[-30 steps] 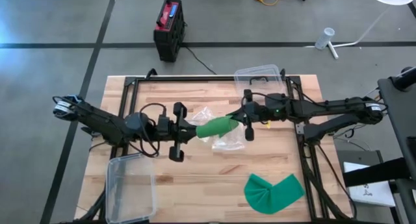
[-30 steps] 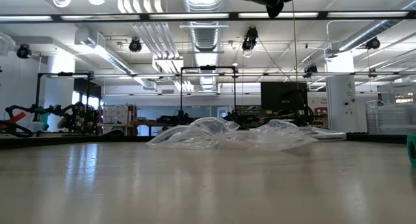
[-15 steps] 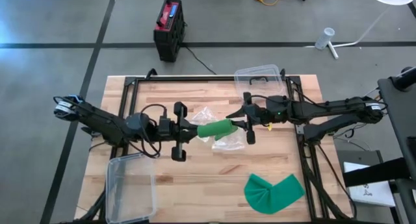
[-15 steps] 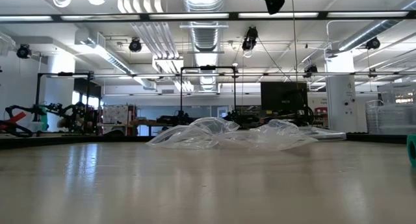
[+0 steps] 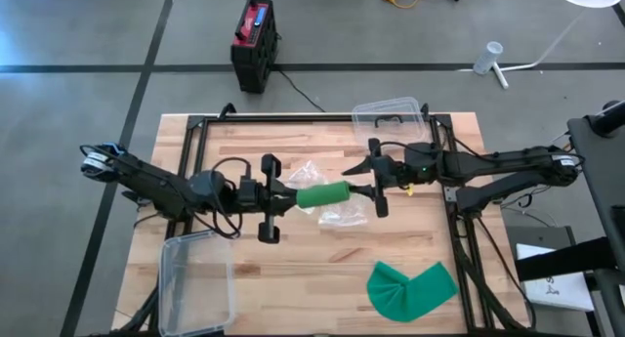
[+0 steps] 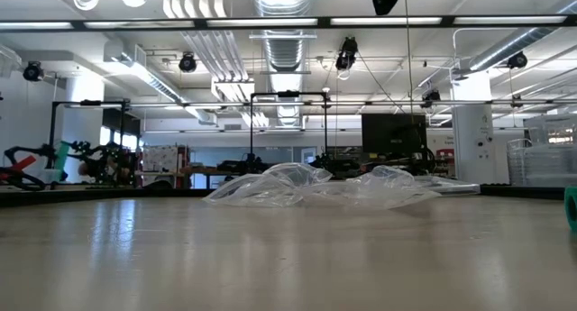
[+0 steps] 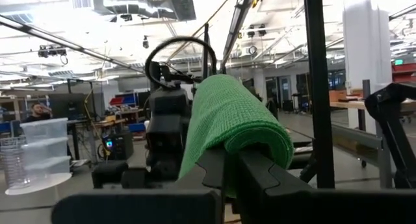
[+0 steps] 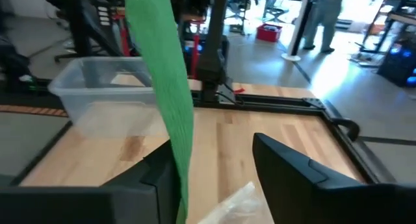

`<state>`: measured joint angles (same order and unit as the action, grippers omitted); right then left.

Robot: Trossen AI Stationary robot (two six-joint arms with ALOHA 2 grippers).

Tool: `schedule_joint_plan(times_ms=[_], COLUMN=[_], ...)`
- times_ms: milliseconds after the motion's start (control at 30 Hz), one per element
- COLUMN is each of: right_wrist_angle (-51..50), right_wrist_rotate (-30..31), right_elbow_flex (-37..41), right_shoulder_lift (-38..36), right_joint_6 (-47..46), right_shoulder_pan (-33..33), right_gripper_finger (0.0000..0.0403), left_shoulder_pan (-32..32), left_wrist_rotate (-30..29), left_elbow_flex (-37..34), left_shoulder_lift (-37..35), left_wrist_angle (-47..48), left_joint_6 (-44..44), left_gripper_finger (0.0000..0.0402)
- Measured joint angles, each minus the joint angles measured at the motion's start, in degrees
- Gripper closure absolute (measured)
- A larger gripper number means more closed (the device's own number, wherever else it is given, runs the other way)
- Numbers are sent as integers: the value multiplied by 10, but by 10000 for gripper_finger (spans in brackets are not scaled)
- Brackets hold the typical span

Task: Roll bandage
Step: Roll the green bandage

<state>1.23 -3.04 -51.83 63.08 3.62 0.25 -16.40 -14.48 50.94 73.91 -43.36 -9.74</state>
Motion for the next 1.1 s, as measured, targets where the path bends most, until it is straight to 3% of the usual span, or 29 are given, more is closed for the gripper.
schedule_joint_plan(times_ms=[233, 567, 767, 1100], right_wrist_angle=[-24, 23, 63, 114], right_wrist_rotate=[-88, -90, -91, -91], right_elbow_flex=[0, 0, 0, 0], right_shoulder_lift=[-40, -79, -58, -19], right_joint_6=[-62, -7, 0, 4], right_shoulder_pan=[5, 20, 21, 23], right_gripper_finger=[184, 127, 129, 168], left_shoulder_pan=[0, 0, 0, 0], left_wrist_rotate=[0, 0, 0, 0], left_elbow_flex=[0, 0, 0, -1], left_shoulder_lift=[-7, -9, -9, -9], left_wrist_angle=[29, 82, 100, 133], left_joint_6=[-14, -48, -68, -83], left_gripper_finger=[397, 397, 397, 397])
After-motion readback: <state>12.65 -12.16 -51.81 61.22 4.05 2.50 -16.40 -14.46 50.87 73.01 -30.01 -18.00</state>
